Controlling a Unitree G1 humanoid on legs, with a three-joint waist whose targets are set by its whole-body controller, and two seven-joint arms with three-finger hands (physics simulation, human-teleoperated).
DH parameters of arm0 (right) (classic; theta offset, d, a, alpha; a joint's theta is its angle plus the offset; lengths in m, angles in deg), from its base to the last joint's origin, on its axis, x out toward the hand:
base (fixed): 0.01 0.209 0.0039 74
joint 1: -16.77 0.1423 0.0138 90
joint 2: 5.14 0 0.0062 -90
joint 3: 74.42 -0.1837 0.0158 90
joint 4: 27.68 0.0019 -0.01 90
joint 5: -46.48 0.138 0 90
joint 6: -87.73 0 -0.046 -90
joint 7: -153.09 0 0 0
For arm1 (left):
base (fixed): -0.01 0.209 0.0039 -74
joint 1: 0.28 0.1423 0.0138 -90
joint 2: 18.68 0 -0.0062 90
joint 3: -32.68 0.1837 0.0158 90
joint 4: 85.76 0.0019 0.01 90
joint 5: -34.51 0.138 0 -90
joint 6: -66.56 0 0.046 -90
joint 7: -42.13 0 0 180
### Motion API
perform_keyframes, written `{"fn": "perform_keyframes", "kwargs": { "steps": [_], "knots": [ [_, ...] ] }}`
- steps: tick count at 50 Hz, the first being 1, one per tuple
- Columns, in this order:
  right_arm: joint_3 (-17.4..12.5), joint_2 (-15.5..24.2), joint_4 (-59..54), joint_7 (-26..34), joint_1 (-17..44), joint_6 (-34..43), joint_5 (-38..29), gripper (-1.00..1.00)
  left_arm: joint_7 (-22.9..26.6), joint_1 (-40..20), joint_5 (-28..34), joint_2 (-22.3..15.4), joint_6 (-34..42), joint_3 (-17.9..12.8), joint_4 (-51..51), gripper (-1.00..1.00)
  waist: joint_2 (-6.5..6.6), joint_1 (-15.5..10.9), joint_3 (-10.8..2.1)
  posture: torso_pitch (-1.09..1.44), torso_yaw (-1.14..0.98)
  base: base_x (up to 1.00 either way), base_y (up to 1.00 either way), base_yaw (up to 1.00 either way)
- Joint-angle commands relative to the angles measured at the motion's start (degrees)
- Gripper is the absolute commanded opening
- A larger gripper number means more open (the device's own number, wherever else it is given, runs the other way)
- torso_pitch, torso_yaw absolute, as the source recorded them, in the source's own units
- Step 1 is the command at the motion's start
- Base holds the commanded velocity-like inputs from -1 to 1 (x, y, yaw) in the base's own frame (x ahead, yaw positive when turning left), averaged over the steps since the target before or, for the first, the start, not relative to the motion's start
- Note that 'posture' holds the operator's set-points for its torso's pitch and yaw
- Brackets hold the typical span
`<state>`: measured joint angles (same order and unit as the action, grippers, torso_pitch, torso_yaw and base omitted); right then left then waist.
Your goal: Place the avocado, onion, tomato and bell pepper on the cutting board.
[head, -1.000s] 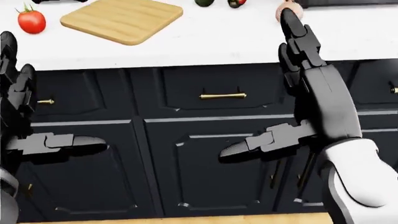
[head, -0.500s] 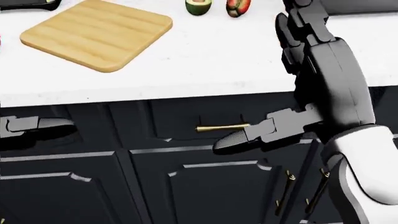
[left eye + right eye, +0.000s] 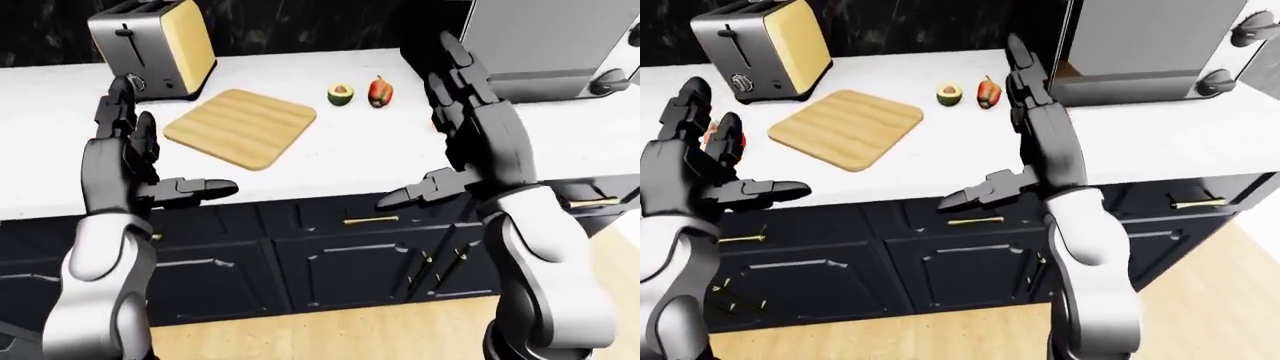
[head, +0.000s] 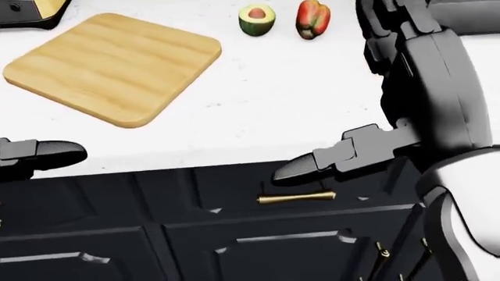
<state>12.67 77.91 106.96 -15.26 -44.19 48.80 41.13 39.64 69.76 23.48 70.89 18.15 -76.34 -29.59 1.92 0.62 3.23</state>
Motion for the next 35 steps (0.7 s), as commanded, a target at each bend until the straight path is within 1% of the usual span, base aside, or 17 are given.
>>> {"fn": "perform_keyframes", "kwargs": {
  "steps": [1,2,4,6,8,11,16,18,19,20,21,22,28,29,30,32,35],
  "knots": [
    [-0.95,0.65,1.59,0.08,1.61,-0.7,-1.43,1.0,0.05,-1.74,-0.44,-0.65,-1.05,-0.01,-2.29,1.0,0.4,0.25,-1.41,0.0,0.0,0.0,0.0,0.0],
    [-0.84,0.54,1.6,0.21,1.52,-0.5,-1.79,1.0,0.01,-1.74,-0.6,-0.67,-0.94,-0.06,-2.45,1.0,0.2,0.01,-2.21,0.0,0.0,0.0,0.16,0.0],
    [-0.9,0.28,1.65,0.54,1.26,-0.84,-1.92,1.0,-0.06,-1.73,-0.61,-0.75,-0.94,-0.06,-2.45,1.0,-2.7,-0.38,-1.61,0.0,0.0,0.0,0.23,0.0],
    [-1.16,0.26,1.98,0.78,1.57,-0.59,-2.16,1.0,-0.02,-1.52,-0.65,-0.78,-1.08,-0.1,-2.5,1.0,-2.59,-0.65,-2.75,0.0,0.0,0.15,0.3,0.0],
    [-1.21,0.17,1.98,0.89,1.72,-0.74,-2.19,1.0,0.02,-1.36,-0.66,-0.77,-1.1,-0.14,-2.6,1.0,-4.27,-0.66,-0.99,0.0,0.0,0.32,0.36,0.0],
    [-1.25,0.07,1.84,0.98,1.64,-1.33,-2.12,1.0,0.06,-1.16,-0.61,-0.7,-1.05,-0.08,-2.84,1.0,-4.09,0.01,-1.85,0.0,0.0,0.33,0.36,0.0],
    [-1.21,-0.32,1.36,0.81,0.88,-2.51,-1.93,1.0,0.09,-1.07,-0.17,-0.38,-1.15,0.41,-2.9,1.0,-0.83,0.98,-0.99,0.0,0.0,0.33,0.36,0.0],
    [-1.05,-0.16,1.35,0.75,0.45,-2.48,-2.3,1.0,0.25,-0.93,-0.06,-0.39,-1.14,0.34,-3.09,1.0,2.3,1.22,-1.88,0.0,0.0,0.33,0.35,0.0],
    [-1.05,-0.57,1.54,0.95,0.14,-2.38,-1.87,1.0,0.29,-0.93,0.02,-0.39,-1.14,0.27,-3.06,1.0,4.87,1.0,-2.86,0.0,0.0,0.3,0.11,0.0],
    [-1.12,-0.74,1.48,0.71,0.1,-2.3,-1.87,1.0,0.32,-0.9,0.14,-0.37,-1.16,0.32,-3.08,1.0,3.88,0.6,-1.35,0.0,0.0,0.09,0.0,0.0],
    [-1.21,-0.7,1.37,0.67,0.17,-2.64,-1.77,1.0,0.33,-0.94,0.04,-0.27,-1.02,0.28,-3.18,1.0,4.81,0.83,-1.48,0.0,0.0,0.0,0.0,0.0],
    [-1.36,-0.86,1.36,0.38,0.33,-2.67,-1.62,1.0,0.35,-0.89,0.17,-0.28,-1.15,0.29,-3.11,1.0,4.47,0.25,-1.72,0.0,0.0,0.0,0.0,0.0],
    [-0.7,-0.43,0.76,0.67,0.29,-2.86,-2.03,1.0,0.53,-0.86,0.27,-0.32,-1.19,0.19,-3.09,1.0,0.73,0.13,-0.4,0.0,0.0,0.0,0.0,0.0],
    [-0.67,-0.43,0.82,0.85,0.15,-3.06,-2.09,1.0,0.54,-0.85,0.27,-0.31,-1.18,0.18,-3.08,1.0,0.34,0.03,-0.44,0.0,0.0,0.01,0.0,0.0],
    [-0.69,-0.45,0.89,1.0,0.0,-2.92,-2.19,1.0,0.55,-0.87,0.31,-0.32,-1.17,0.2,-3.09,1.0,0.37,-0.2,-1.54,0.0,0.0,0.06,0.0,0.0],
    [-0.78,-0.67,1.31,1.06,0.05,-2.98,-2.05,1.0,0.57,-1.01,0.34,-0.39,-1.11,0.23,-3.07,1.0,-0.26,-0.64,-2.17,0.0,0.0,0.11,0.0,0.0],
    [-0.9,-0.8,1.13,0.94,0.05,-3.4,-1.95,1.0,0.56,-1.16,0.51,-0.4,-1.02,0.45,-3.15,1.0,-1.1,-1.32,-1.96,0.0,0.0,0.22,0.0,0.0]
  ]
}}
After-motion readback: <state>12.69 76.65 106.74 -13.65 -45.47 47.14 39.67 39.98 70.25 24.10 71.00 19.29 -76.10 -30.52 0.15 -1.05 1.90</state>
